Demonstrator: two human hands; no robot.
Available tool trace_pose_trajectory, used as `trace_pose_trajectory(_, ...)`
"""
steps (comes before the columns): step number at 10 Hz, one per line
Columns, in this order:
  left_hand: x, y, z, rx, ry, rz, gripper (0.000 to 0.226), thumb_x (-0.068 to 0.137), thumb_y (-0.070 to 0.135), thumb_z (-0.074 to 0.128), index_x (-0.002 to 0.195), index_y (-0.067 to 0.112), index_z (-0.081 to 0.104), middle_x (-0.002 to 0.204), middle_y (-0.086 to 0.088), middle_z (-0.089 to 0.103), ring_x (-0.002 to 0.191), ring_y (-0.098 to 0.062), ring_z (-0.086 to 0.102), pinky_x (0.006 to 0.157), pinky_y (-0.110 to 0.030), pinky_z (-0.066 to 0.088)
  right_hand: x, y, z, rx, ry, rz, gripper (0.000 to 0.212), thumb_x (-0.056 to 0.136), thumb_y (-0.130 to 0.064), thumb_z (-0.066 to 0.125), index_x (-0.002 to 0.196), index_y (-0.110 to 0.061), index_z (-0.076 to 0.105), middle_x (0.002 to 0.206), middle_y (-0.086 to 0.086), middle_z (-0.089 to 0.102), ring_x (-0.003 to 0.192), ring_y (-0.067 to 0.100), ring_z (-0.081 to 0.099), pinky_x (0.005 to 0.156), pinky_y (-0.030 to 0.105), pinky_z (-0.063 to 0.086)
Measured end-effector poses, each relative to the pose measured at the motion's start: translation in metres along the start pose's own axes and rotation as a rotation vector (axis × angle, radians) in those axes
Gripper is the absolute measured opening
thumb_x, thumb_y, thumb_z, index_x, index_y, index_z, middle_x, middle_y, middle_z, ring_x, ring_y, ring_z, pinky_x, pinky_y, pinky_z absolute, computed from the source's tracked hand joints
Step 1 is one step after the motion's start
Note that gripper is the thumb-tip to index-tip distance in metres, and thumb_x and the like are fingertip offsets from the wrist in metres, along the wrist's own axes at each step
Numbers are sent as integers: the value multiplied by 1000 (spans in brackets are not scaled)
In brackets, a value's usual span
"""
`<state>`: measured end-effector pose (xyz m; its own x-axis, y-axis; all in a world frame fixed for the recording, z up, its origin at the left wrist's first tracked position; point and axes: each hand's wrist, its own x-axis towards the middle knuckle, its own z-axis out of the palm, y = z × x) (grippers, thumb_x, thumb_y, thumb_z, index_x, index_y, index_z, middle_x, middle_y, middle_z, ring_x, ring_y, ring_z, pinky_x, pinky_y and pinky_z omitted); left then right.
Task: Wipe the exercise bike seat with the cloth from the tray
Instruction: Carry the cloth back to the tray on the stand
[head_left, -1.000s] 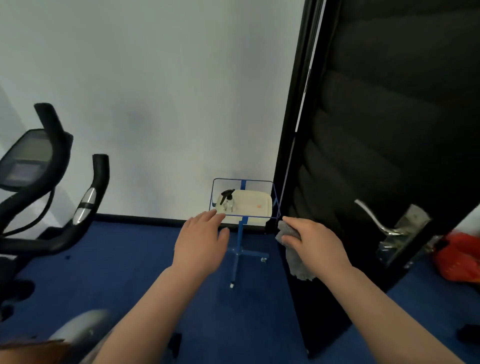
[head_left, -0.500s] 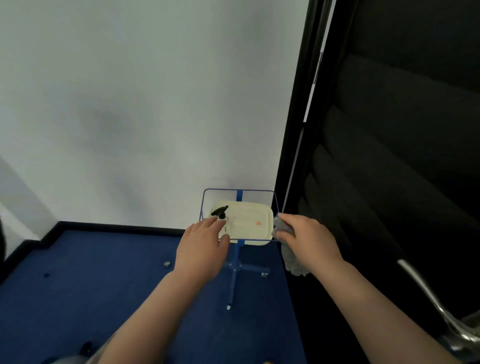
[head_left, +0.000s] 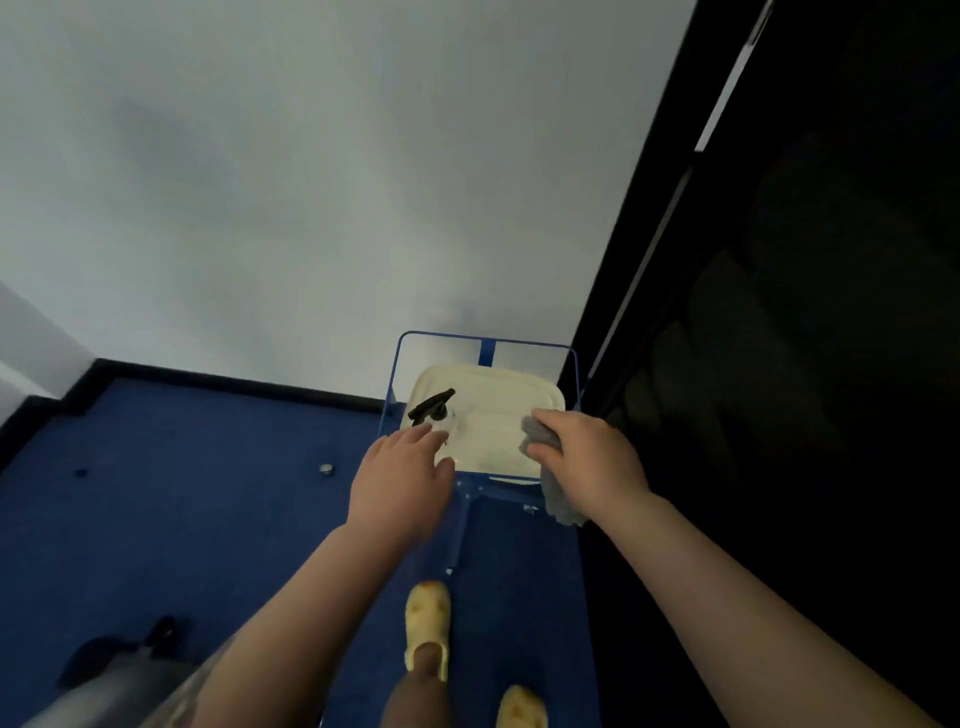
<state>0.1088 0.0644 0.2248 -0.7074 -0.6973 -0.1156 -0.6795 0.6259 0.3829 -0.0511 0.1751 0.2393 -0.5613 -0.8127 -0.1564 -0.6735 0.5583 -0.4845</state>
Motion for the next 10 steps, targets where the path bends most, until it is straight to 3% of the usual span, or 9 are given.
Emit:
trace_pose_trajectory(2,64,-35,40,-15,-233,25,40,95,27,41,133,18,49,139,-1,49,127,-21,42,106,-32,28,69,28,59,34,-122,87,10,92,-23,57,91,-14,60,98,2,65,91,22,62,78,45,52)
trace_pose_trajectory(3,94,-49,53,-13,-296,42,40,95,27,39,133,19,48,141,-1,47,130,-20,39,108,-32,25,98,42,87,-13,-174,141,18,94,-23,55,104,-11,62,109,4,64,97,23,59,82,43,50)
trace_pose_trajectory(5,131,-72,82,-48,-353,55,39,96,25,38,133,18,48,141,0,46,130,-19,38,107,-30,24,159,64,136,1,-232,179,8,93,-19,54,88,-14,58,100,4,62,92,23,58,71,41,51)
trace_pose_trajectory(6,142,-73,100,-93,-375,64,41,96,26,38,135,20,46,145,1,42,133,-16,35,109,-29,21,181,77,159,-28,-206,220,20,93,-19,53,112,-14,60,110,6,61,99,25,56,75,39,50)
trace_pose_trajectory(7,151,-73,116,-120,-394,70,42,96,27,37,137,23,44,148,3,38,136,-14,32,111,-28,19,195,91,182,-61,-249,293,42,95,-21,50,137,-17,45,131,7,53,116,26,49,86,40,48)
trace_pose_trajectory(8,157,-73,122,-130,-401,78,41,96,27,38,136,24,44,148,4,38,136,-14,32,110,-28,19,198,97,190,-81,-369,366,52,98,-21,46,148,-20,31,150,6,37,133,25,36,99,40,42)
trace_pose_trajectory(10,164,-68,113,-118,-396,99,38,95,25,40,131,20,50,136,1,51,127,-17,41,105,-28,25,187,92,174,-58,-358,327,51,98,-25,47,146,-20,33,151,4,37,131,24,39,100,40,42)
